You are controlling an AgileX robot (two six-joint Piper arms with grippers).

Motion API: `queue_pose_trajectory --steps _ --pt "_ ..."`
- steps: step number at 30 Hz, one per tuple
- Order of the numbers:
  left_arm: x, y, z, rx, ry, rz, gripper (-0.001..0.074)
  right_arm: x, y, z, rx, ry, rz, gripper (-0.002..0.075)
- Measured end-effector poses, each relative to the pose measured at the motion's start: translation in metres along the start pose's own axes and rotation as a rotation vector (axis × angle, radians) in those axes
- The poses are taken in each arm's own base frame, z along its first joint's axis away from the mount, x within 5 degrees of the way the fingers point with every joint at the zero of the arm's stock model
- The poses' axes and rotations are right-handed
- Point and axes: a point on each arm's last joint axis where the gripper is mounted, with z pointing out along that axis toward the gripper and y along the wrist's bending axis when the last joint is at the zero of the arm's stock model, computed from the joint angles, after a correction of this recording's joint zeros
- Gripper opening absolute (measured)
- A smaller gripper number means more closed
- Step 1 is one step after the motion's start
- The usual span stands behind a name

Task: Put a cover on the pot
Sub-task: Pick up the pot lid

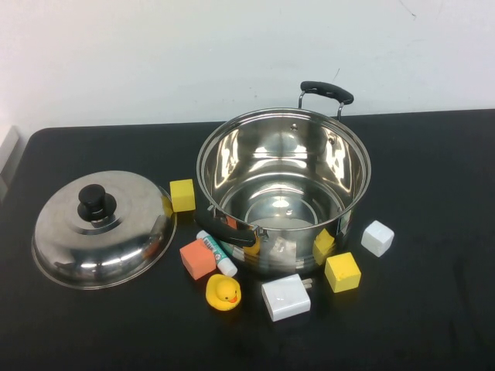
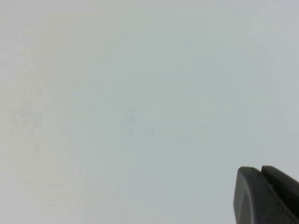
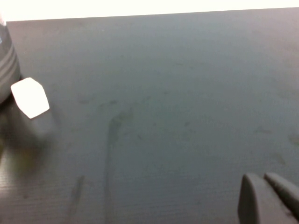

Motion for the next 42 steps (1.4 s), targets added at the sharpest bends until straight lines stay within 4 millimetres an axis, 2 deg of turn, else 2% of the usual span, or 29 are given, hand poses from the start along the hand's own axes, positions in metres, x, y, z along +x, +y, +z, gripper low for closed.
queue_pose_trajectory --steps 3,8,13,15,18,25,28,31,37,40,42 --pt "0.003 0.0 0.022 -0.018 0.016 0.017 -0.0001 0.0 0.0 0.0 0.0 0.0 0.0 -0.0002" --pt "0.024 0.002 0.056 -0.055 0.043 0.016 -0.0001 0.0 0.0 0.0 0.0 0.0 0.0 -0.0002" --pt "0.07 0.003 0.082 -0.054 0.203 0.055 0.0001 0.0 0.0 0.0 0.0 0.0 0.0 -0.0002" --pt "0.089 0.003 0.092 -0.039 0.264 0.08 0.0027 0.0 0.0 0.0 0.0 0.0 0.0 -0.0002" --pt "0.116 0.003 0.106 -0.026 0.351 0.095 0.0123 0.0 0.0 0.0 0.0 0.0 0.0 -0.0002" --pt "0.177 0.005 0.146 -0.048 0.505 0.05 0.0493 0.0 0.0 0.0 0.0 0.0 0.0 -0.0002" --pt "0.201 0.006 0.16 -0.053 0.554 0.05 0.0564 0.0 0.0 0.0 0.0 0.0 0.0 -0.0002" --pt "0.227 0.008 0.165 -0.048 0.612 0.08 0.0585 0.0 0.0 0.0 0.0 0.0 0.0 -0.0002" --pt "0.276 0.011 0.154 -0.02 0.76 0.107 0.0593 0.0 0.0 0.0 0.0 0.0 0.0 -0.0002" --pt "0.29 0.013 0.147 -0.019 0.807 0.111 0.0584 0.0 0.0 0.0 0.0 0.0 0.0 -0.0002" --pt "0.294 0.013 0.145 -0.017 0.817 0.119 0.0543 0.0 0.0 0.0 0.0 0.0 0.0 -0.0002"
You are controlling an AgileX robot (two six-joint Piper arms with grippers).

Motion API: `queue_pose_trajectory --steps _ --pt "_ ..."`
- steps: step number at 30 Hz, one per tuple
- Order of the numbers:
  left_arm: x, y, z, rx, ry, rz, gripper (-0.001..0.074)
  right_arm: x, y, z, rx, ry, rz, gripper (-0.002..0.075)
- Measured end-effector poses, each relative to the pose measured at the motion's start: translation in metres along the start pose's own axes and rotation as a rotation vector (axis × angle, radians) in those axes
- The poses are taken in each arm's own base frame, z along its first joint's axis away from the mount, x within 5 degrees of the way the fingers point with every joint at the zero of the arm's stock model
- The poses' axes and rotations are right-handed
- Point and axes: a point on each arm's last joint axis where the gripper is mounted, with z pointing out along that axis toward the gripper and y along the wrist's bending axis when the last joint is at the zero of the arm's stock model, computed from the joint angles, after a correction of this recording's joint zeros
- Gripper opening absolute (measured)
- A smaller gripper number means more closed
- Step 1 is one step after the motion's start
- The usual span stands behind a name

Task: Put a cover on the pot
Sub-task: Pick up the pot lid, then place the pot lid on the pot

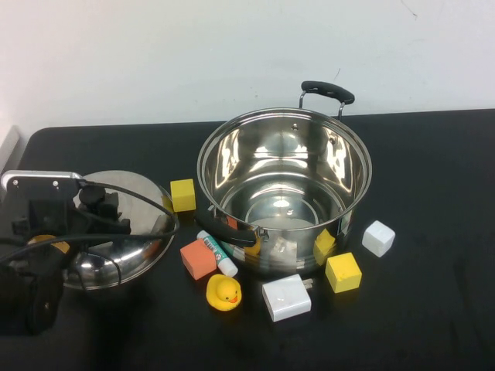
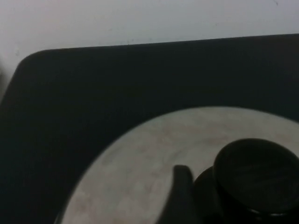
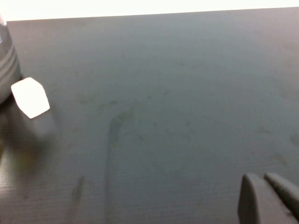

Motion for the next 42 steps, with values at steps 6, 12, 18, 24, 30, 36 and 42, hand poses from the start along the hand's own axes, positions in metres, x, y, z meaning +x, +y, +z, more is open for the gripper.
queue_pose_trajectory --steps 6,12,18,24,30,36,42 --pt "0.0 0.003 0.0 -0.028 -0.014 -0.01 0.0335 0.0 0.0 0.0 0.0 0.0 0.0 -0.0002" --pt "-0.002 0.004 0.0 -0.041 -0.027 -0.017 0.0335 0.0 0.0 0.0 0.0 0.0 0.0 -0.0002" --pt "-0.039 0.003 -0.017 -0.039 -0.109 0.051 0.0335 0.0 0.0 0.0 0.0 0.0 0.0 -0.0002" --pt "-0.109 -0.003 -0.047 0.014 -0.084 0.079 0.0335 0.0 0.0 0.0 0.0 0.0 0.0 -0.0002" --pt "-0.182 -0.027 -0.077 0.117 -0.136 0.106 0.0334 0.0 0.0 0.0 0.0 0.0 0.0 -0.0002" --pt "-0.212 -0.085 -0.096 0.312 -0.229 0.083 0.0334 0.0 0.0 0.0 0.0 0.0 0.0 -0.0002" --pt "-0.186 -0.154 -0.087 0.519 -0.237 0.134 0.0334 0.0 0.0 0.0 0.0 0.0 0.0 -0.0002"
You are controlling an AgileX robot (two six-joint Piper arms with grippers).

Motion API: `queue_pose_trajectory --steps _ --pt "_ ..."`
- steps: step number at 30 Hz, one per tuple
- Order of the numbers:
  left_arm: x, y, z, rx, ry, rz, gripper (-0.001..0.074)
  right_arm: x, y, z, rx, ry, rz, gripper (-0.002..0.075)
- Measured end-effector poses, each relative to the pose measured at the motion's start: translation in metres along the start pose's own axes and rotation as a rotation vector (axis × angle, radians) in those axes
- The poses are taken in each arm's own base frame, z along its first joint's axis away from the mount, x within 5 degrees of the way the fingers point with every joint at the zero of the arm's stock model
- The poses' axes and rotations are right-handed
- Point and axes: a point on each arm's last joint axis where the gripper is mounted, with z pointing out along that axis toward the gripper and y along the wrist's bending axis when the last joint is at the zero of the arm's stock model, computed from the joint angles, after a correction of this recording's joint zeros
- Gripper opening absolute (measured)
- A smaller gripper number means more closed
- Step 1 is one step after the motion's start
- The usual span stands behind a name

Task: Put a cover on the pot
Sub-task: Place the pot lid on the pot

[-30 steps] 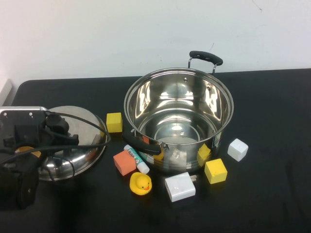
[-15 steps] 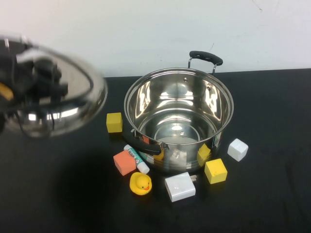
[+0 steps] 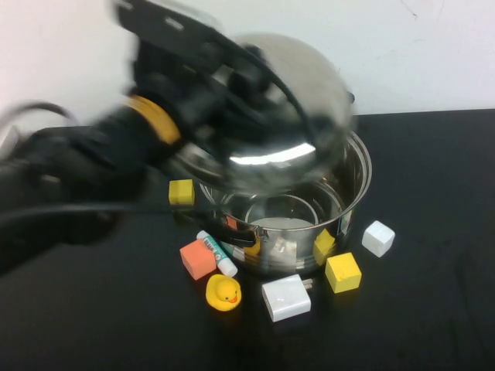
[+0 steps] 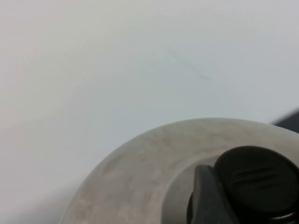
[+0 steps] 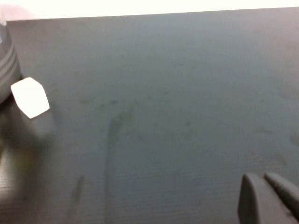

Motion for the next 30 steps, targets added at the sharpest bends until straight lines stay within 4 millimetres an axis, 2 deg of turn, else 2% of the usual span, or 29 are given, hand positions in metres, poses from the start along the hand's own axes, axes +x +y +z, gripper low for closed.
queue_pose_trajectory --steps 2,6,14,19,26,30 --pt "0.013 -0.014 0.012 0.047 -0.002 0.004 0.0334 0.0 0.0 0.0 0.0 0.0 0.0 -0.0002" --pt "0.031 -0.029 0.032 0.094 0.017 0.006 0.0334 0.0 0.0 0.0 0.0 0.0 0.0 -0.0002" --pt "0.046 -0.035 0.062 0.105 0.053 0.01 0.0334 0.0 0.0 0.0 0.0 0.0 0.0 -0.0002" --pt "0.043 -0.034 0.064 0.098 0.081 0.025 0.0334 0.0 0.0 0.0 0.0 0.0 0.0 -0.0002" --pt "0.063 -0.031 0.069 0.091 0.194 0.124 0.0334 0.0 0.0 0.0 0.0 0.0 0.0 -0.0002" --pt "0.061 -0.027 0.069 0.083 0.171 0.136 0.0334 0.0 0.0 0.0 0.0 0.0 0.0 -0.0002"
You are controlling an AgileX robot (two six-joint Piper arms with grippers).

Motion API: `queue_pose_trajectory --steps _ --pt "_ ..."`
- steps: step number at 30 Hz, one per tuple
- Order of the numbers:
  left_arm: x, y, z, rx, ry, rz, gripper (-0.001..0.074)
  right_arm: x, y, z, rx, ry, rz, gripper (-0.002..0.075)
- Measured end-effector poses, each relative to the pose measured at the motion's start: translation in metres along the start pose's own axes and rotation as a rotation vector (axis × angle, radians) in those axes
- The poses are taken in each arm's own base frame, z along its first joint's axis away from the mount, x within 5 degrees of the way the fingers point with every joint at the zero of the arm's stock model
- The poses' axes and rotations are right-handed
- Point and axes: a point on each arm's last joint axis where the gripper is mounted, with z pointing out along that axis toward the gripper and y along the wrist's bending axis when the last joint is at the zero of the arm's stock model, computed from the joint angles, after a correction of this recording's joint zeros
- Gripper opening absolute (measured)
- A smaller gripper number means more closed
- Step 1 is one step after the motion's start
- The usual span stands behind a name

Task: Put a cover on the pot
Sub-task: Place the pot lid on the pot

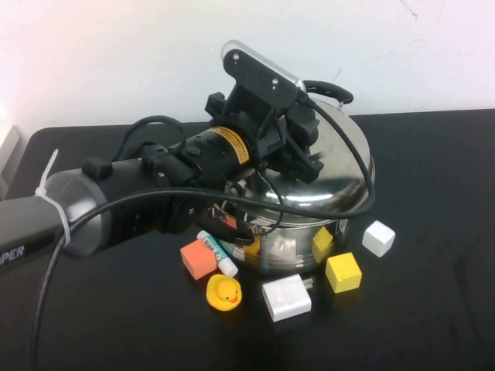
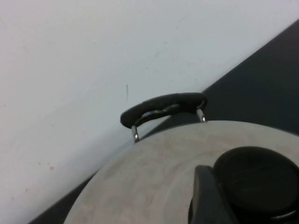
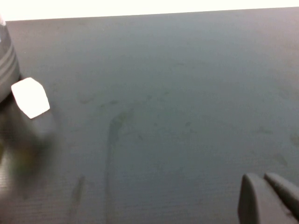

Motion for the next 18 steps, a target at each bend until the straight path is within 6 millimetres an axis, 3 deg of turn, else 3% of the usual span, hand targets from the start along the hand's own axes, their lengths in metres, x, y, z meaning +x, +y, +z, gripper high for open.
queue_pose_trajectory --steps 10,18 --pt "-0.003 0.018 -0.001 -0.082 -0.068 -0.151 0.0334 0.0 0.0 0.0 0.0 0.0 0.0 -0.0002" --pt "0.007 0.018 0.001 -0.085 0.019 -0.195 0.0334 0.0 0.0 0.0 0.0 0.0 0.0 -0.0002"
